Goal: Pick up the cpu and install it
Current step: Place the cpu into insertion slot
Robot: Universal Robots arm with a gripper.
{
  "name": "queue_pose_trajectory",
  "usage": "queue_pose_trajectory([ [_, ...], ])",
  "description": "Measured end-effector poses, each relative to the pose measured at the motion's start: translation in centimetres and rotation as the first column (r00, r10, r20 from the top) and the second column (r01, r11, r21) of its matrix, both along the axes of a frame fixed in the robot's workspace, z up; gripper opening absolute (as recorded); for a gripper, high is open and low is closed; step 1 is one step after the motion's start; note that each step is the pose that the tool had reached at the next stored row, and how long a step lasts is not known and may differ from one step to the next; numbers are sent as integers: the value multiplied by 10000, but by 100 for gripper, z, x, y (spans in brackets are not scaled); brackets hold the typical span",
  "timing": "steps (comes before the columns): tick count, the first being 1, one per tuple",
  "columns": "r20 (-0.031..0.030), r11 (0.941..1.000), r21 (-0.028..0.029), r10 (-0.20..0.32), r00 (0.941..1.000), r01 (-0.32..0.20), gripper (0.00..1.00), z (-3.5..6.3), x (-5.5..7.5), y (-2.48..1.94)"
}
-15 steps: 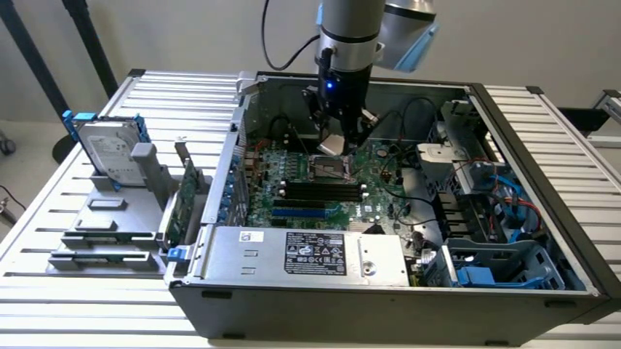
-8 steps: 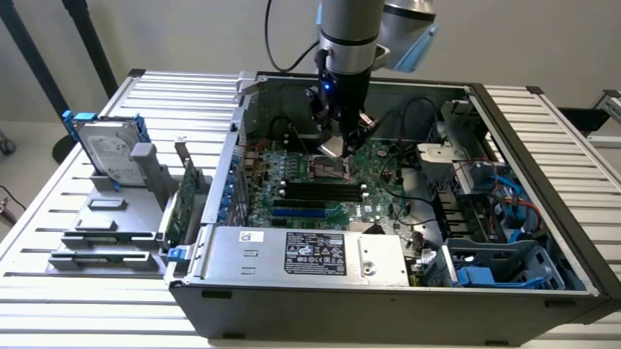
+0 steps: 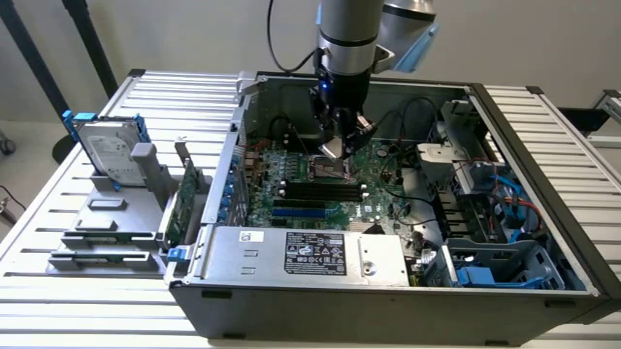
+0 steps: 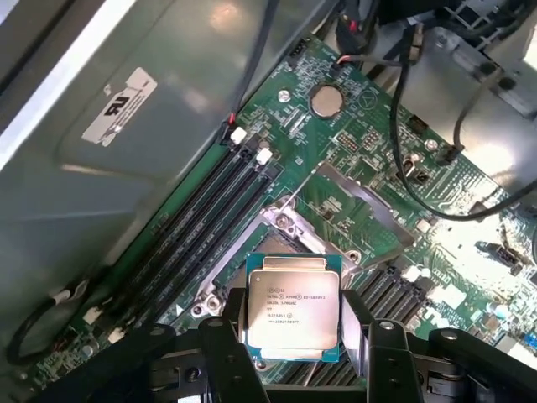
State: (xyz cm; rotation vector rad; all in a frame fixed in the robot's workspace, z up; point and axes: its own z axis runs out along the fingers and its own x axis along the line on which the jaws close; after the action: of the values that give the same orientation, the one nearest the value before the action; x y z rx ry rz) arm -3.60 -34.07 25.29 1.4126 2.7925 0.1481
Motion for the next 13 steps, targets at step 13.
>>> queue_pose_trajectory([
  [13, -216, 9815, -29, -1914, 9813, 1914, 54, -13, 0, 1],
])
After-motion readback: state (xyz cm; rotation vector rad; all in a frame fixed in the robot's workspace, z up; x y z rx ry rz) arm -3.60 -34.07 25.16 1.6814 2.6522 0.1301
